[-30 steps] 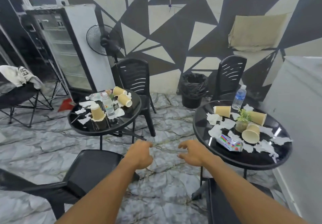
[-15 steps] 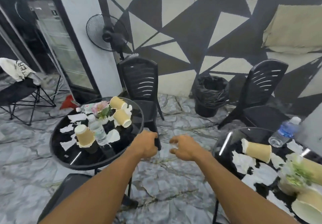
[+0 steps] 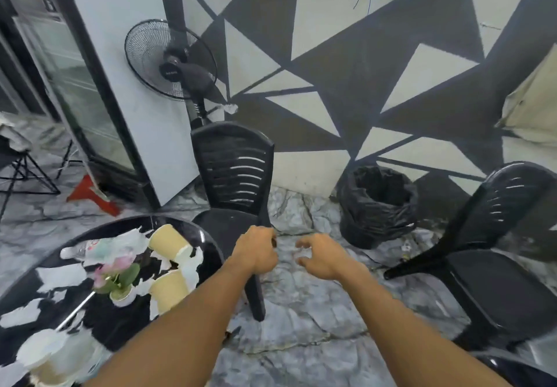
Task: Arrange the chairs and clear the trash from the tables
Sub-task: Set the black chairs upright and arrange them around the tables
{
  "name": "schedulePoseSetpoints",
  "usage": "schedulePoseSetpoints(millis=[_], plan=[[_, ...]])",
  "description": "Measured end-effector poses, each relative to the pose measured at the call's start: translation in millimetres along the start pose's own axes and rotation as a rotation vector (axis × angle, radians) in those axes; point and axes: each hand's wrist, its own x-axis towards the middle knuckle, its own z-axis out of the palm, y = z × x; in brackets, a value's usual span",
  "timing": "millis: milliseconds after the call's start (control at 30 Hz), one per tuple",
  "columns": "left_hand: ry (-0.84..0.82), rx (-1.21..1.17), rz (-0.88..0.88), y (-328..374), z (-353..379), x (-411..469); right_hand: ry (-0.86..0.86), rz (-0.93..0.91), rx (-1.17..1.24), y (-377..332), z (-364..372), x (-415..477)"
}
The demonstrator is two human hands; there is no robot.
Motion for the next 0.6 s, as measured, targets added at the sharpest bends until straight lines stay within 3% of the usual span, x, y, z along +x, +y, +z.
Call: schedulePoseSetpoints(millis=[267,600], plan=[[0.089,-0.085,-0.085,-15.1,-45.3,183.9,-0.014,-0.063,-0.018,24.1,-79.8,184.1],[0.274,-0.121,-0.333,-42.1,-96.9,400.9,-0.037,-0.436,-0.209,32.2,-187.8,456.5]])
